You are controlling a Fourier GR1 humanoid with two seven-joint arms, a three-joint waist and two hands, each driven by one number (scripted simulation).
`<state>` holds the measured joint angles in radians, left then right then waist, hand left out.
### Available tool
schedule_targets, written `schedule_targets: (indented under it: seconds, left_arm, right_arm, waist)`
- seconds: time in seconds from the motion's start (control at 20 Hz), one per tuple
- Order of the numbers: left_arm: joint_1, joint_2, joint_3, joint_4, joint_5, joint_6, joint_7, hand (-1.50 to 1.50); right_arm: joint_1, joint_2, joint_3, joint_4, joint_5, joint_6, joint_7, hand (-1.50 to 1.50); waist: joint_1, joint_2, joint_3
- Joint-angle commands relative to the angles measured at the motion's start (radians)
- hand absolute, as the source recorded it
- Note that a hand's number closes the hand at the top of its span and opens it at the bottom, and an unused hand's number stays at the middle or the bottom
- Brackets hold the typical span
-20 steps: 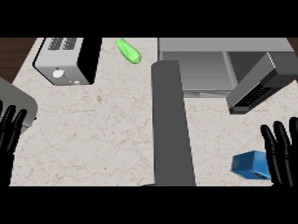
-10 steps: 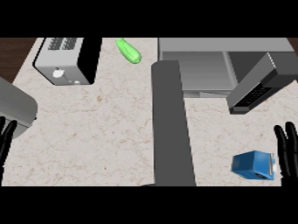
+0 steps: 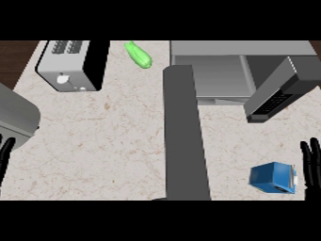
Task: Pick up the milk, place it into the microwave and close the microwave
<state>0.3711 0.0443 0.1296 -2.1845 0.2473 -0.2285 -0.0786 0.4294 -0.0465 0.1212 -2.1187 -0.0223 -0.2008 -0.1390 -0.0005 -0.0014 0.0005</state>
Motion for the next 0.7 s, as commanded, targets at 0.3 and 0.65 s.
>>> schedule_targets:
  seconds: [0.3, 0.65]
  left_arm:
    - [0.036, -0.018, 0.014, 0.053, -0.02, -0.059, -0.081, -1.5]
    - [0.041, -0.008, 0.029, 0.022, 0.013, -0.082, -0.054, -1.5]
  right_arm:
    - [0.036, -0.032, -0.186, 0.262, -0.119, 0.102, -0.233, -1.5]
    - [-0.038, -0.012, -0.187, 0.45, -0.085, 0.14, -0.334, -1.5]
  waist:
    - [0.0, 0.0, 0.0]
    - [0.002, 0.001, 0.0]
